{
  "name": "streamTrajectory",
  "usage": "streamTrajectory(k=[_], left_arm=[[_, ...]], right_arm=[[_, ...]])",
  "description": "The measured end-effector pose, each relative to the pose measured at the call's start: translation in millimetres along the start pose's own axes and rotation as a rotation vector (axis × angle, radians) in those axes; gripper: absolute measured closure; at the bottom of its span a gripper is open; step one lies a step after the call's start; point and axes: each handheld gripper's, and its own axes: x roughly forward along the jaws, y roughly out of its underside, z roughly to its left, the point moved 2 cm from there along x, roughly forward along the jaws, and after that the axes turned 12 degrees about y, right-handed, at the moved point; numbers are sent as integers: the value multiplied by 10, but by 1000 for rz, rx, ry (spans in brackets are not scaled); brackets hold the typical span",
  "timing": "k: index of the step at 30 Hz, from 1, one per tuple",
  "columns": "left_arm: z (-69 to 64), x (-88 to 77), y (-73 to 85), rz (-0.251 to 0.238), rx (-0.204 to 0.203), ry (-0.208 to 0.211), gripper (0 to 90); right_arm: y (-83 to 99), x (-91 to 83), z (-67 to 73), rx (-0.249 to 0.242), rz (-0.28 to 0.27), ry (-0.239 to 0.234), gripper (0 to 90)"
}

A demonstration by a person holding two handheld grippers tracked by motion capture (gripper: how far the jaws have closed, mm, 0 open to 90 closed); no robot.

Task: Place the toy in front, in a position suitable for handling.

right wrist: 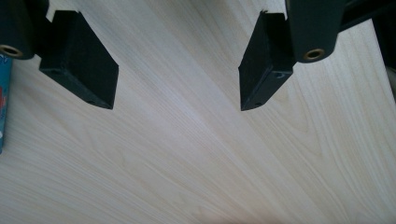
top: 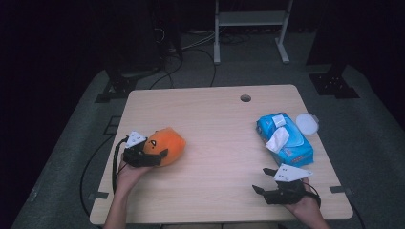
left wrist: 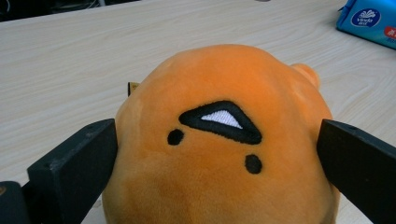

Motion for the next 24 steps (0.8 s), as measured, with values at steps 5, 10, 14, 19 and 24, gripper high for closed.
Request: streamTrajectory(k=[5, 10, 14, 19, 24], left_arm=[[-15, 16, 7, 15, 14, 3, 0], [-20, 22, 13, 38, 13, 9, 2], [-14, 16, 22, 64, 16, -1, 51], [-9, -6, 15, 73, -1, -5, 151], [-7, -45, 1, 43, -32, -1, 250]], right_arm=[[-1, 1, -10, 2, 0, 1, 274], [-1, 8, 8, -1, 4, -1, 274], [-1, 10, 6, -1, 3, -2, 274], [0, 12, 4, -1, 4, -3, 275], [-3, 2, 9, -2, -1, -3, 275]])
